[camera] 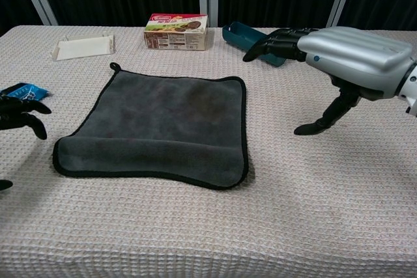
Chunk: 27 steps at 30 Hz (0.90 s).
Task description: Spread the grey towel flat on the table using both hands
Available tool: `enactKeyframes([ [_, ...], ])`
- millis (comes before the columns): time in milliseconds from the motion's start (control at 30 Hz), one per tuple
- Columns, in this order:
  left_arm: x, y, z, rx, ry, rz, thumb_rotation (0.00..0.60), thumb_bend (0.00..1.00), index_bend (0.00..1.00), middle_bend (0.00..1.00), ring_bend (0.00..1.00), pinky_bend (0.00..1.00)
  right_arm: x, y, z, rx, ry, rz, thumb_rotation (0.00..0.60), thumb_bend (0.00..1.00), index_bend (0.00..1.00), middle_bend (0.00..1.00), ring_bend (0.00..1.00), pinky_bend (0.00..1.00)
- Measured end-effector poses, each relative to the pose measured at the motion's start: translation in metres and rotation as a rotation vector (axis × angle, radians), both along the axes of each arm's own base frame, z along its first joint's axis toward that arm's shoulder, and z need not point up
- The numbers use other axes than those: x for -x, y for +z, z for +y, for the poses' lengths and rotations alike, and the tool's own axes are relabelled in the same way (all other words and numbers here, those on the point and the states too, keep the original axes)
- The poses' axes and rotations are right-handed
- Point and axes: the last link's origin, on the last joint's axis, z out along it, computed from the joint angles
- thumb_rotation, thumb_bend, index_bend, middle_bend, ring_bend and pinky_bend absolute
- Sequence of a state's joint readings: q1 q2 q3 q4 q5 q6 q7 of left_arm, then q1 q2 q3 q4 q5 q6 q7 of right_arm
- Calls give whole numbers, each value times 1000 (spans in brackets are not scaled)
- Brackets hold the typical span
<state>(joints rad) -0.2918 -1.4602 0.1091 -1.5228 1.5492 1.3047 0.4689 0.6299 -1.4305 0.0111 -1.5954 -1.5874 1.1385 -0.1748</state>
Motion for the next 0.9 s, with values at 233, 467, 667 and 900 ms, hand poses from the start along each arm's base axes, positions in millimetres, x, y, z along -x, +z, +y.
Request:
enactKeyframes([
  [233,-12,-10,0,33,-3,-90,600,204,377,145,154,233,5,9,2,25,-15,-27,600,0,134,89,0,0],
  [467,-8,-33,12,24,-53,-107,600,250,414,145,153,230,11,14,3,36,-38,-52,600,0,134,89,0,0],
  [667,-10,-46,17,37,-76,-113,600,282,423,145,153,226,15,17,2,48,-58,-72,600,0,134,89,0,0],
  [900,-10,-52,19,24,-104,-88,600,401,506,155,152,225,19,20,3,48,-77,-94,600,0,135,89,0,0],
])
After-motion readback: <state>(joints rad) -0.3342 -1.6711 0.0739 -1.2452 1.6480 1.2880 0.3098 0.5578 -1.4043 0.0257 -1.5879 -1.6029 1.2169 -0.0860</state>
